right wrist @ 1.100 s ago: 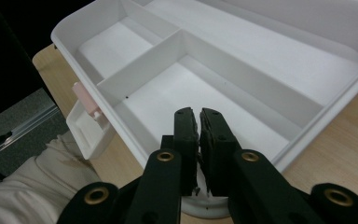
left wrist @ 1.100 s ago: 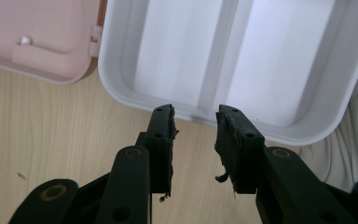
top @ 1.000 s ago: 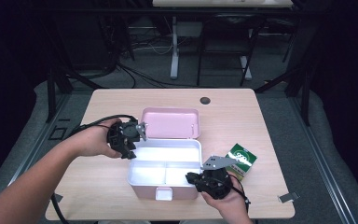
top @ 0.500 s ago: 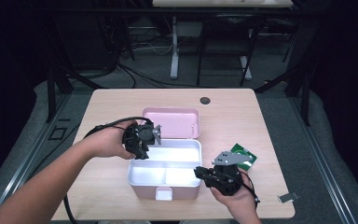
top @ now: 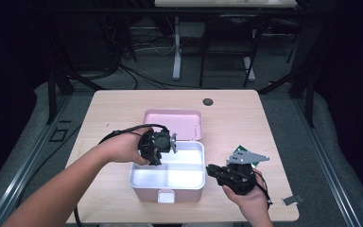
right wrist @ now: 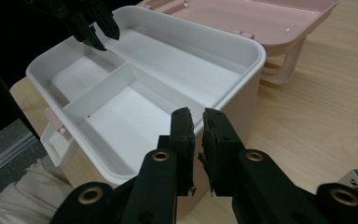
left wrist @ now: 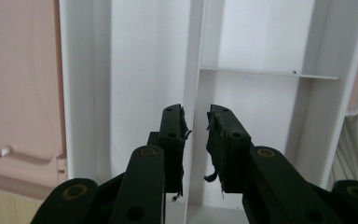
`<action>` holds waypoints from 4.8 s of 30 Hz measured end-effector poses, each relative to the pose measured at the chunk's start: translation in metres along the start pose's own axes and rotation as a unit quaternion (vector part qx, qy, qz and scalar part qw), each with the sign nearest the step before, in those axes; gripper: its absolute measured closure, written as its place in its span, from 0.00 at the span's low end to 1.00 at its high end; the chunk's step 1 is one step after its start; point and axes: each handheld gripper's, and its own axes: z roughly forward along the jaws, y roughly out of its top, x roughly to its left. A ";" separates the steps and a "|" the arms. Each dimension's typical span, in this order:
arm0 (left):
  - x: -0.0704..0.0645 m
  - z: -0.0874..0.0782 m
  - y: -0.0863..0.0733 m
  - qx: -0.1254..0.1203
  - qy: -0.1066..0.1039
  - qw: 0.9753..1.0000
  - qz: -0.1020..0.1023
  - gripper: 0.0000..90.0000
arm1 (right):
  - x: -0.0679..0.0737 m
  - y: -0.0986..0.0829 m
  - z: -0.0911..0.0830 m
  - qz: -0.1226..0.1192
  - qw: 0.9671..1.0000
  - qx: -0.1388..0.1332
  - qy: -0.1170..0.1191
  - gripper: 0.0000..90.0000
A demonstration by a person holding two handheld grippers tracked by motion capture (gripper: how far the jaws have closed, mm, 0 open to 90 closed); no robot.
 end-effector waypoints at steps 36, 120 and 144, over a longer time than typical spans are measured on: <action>0.003 0.033 0.026 0.056 -0.017 0.998 0.030 0.97 | -0.012 -0.003 -0.003 0.013 1.000 -0.001 -0.005 0.92; 0.022 -0.029 -0.202 0.037 0.004 0.922 -0.385 0.99 | -0.018 0.010 0.003 -0.028 0.997 0.052 -0.050 0.60; 0.023 0.051 -0.220 0.058 -0.022 0.913 -0.404 0.99 | -0.035 0.037 0.005 -0.074 0.987 0.108 -0.095 0.41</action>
